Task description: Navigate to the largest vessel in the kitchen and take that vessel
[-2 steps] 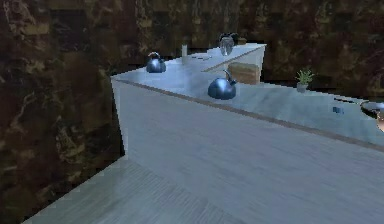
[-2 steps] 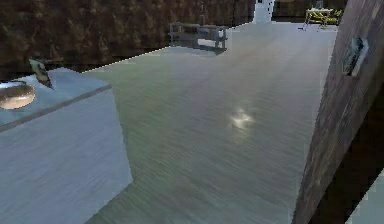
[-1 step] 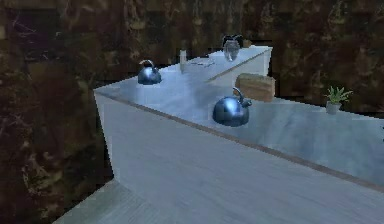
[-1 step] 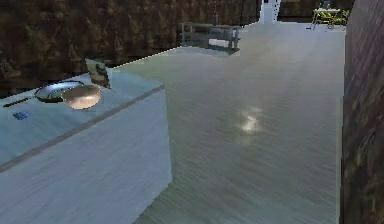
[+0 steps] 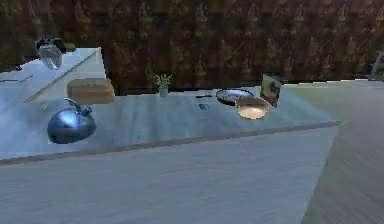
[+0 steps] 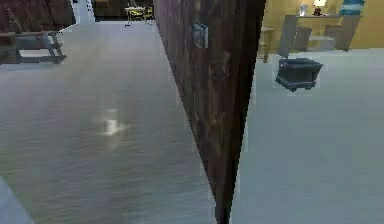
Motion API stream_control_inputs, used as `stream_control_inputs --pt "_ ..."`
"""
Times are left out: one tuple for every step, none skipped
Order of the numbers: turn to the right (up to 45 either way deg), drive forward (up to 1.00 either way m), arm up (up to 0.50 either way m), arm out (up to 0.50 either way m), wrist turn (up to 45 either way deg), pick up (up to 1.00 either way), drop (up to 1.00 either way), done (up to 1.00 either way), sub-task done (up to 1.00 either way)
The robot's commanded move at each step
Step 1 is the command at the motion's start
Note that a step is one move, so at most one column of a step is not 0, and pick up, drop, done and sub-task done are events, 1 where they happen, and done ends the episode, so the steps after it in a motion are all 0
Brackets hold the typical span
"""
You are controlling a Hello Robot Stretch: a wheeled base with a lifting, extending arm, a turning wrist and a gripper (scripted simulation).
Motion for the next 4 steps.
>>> stream_control_inputs --pt "45.0 0.0 0.0 0.0 0.0 0.0 0.0 0.0 0.0" --pt "18.0 0.0 0.0 0.0 0.0 0.0 0.0 0.0 0.0" --pt "0.0 0.4 0.0 0.0 0.0 0.0 0.0 0.0 0.0" --pt "15.0 0.0 0.0 0.0 0.0 0.0 0.0 0.0 0.0"
